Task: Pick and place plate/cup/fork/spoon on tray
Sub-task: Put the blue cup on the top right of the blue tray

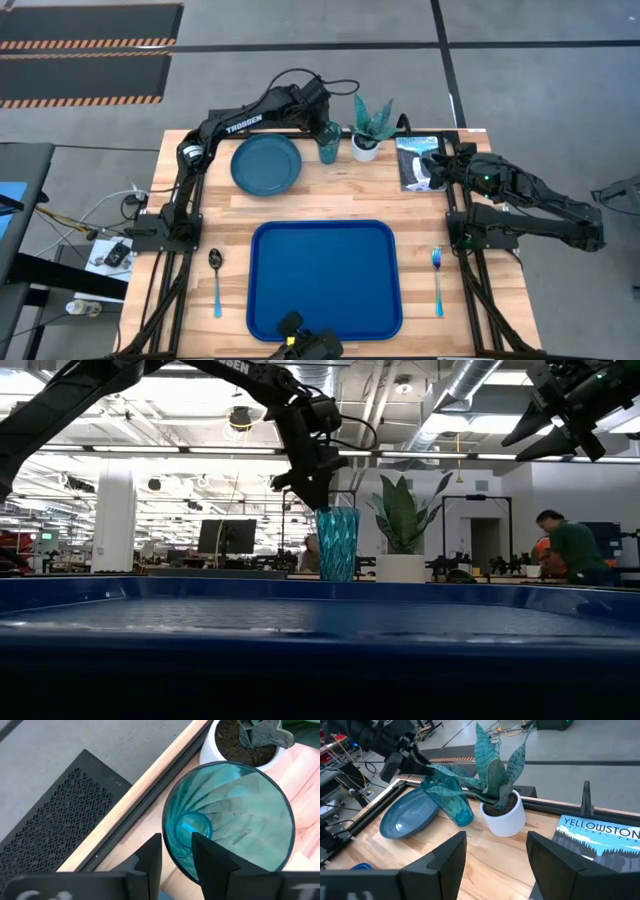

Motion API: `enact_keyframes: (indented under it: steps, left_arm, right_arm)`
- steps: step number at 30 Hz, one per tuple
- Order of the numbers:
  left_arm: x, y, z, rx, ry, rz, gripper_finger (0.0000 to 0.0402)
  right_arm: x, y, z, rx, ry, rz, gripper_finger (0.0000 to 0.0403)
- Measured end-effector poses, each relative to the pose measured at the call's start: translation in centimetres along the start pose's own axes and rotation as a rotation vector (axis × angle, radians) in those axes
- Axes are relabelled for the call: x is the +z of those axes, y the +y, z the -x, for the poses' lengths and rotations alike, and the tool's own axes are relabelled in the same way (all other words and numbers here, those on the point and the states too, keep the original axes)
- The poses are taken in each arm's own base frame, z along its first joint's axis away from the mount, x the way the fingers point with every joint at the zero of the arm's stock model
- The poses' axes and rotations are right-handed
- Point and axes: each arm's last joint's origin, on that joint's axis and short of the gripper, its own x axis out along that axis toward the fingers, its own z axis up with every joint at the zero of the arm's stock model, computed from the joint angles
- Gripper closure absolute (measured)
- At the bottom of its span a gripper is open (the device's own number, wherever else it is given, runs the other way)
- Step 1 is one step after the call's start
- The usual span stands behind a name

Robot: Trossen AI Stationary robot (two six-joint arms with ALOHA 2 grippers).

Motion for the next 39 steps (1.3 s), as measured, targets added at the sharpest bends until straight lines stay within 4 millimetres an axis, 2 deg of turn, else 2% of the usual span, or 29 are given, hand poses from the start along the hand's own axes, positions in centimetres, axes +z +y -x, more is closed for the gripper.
enact_keyframes:
  steps: [7, 13, 19, 27, 34, 39]
  left_arm:
    - [0.2, 0.3, 0.0, 0.028, -0.018, 0.014, 0.0241]
    - [-0.6, 0.2, -2.6, 0.009, 0.070, 0.026, 0.0215]
    - [-0.5, 0.0, -2.8, 0.056, 0.056, 0.025, 0.0228]
    - [0.7, -0.2, -1.2, 0.052, -0.006, 0.018, 0.0251]
    - [-0.5, -0.2, -2.8, 0.025, 0.074, 0.007, 0.0296]
    - [-0.2, -0.2, -2.6, 0.048, 0.048, 0.018, 0.0317]
  right_arm:
    - [0.0, 0.0, 0.0, 0.000, 0.000, 0.000, 0.0170]
    - [0.0, 0.0, 0.0, -0.001, 0.001, 0.000, 0.0170]
    - [0.0, 0.0, 0.0, -0.001, 0.002, 0.001, 0.0170]
    - [-0.3, -0.2, 0.0, -0.017, 0.025, 0.007, 0.0170]
    - [-0.2, -0.2, 0.0, -0.016, 0.023, 0.005, 0.0170]
    - [-0.2, -0.2, 0.0, -0.015, 0.023, 0.005, 0.0170]
